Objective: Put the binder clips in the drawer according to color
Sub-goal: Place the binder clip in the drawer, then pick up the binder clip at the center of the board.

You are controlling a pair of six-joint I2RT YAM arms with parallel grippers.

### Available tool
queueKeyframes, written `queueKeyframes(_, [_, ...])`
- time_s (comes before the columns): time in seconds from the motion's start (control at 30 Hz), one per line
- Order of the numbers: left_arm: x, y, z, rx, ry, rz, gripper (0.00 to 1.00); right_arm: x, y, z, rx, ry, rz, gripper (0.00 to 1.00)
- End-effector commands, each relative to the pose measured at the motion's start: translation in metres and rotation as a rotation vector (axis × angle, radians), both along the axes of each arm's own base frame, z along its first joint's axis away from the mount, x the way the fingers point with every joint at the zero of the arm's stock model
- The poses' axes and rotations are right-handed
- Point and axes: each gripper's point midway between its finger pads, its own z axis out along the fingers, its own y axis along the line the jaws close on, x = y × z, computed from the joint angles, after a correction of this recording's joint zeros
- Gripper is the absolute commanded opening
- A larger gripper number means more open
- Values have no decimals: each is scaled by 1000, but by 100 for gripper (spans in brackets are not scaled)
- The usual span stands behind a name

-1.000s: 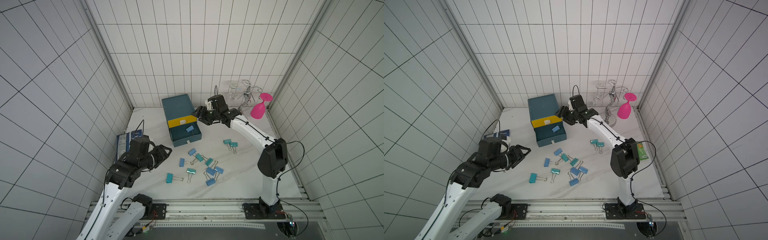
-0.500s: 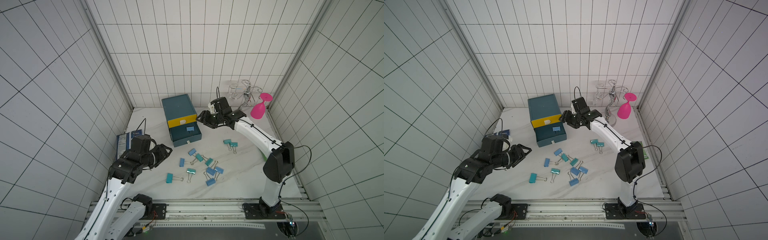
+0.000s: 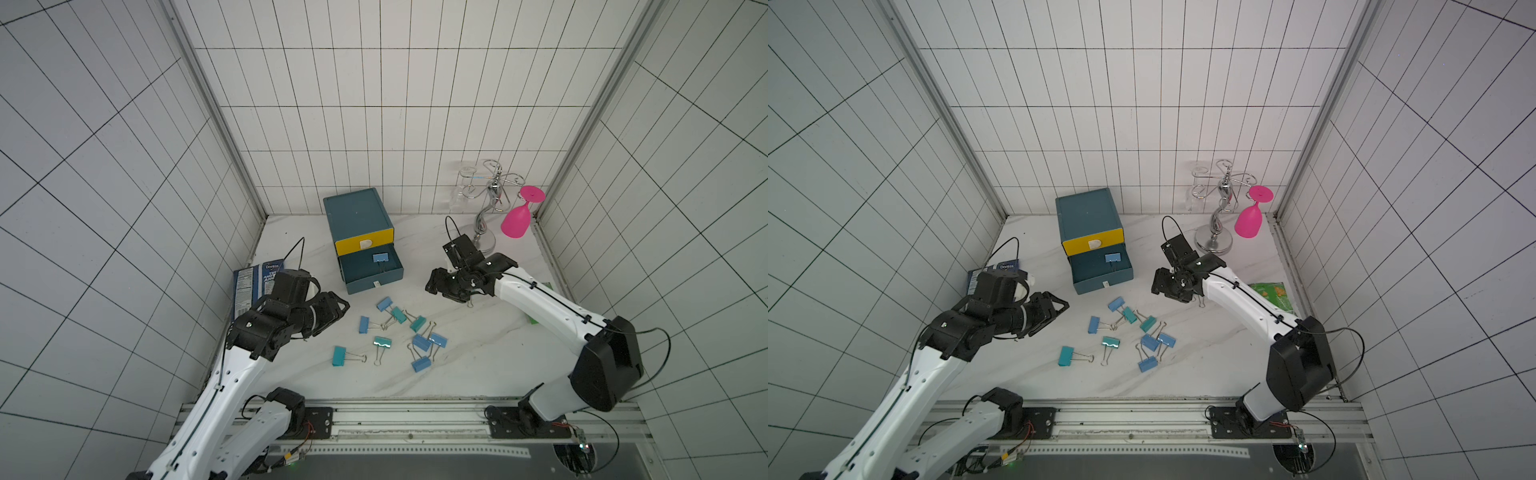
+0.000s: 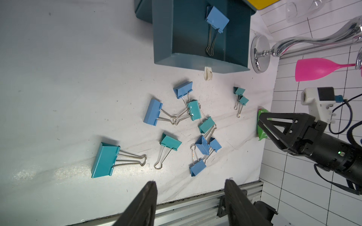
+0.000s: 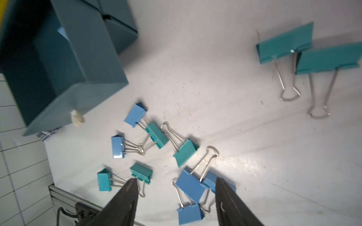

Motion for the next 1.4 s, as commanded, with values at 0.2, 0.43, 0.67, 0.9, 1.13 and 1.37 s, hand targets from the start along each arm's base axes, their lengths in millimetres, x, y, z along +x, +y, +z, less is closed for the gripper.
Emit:
queueKeyframes(0.2, [-6, -13, -20, 42, 23, -61, 58, -51, -33, -35, -135, 61, -50, 66])
queueKeyframes(0.43, [-8, -17, -26, 54, 29, -98, 58, -74, -38, -56, -186, 117, -93, 69])
queueKeyframes(0.67, [-9, -14, -20, 93, -1, -129, 58, -80, -30, -71, -204, 142, -112, 71])
queueKeyframes(0.9, [-18, -8, -18, 119, -13, -150, 58, -79, -21, -87, -242, 182, -133, 69])
queueKeyframes(1.13, [-23, -5, -14, 125, -29, -165, 58, -72, -16, -95, -293, 190, -165, 69])
queueKeyframes(1.37, [-25, -4, -13, 129, -38, -174, 58, -69, -11, -102, -317, 207, -169, 69])
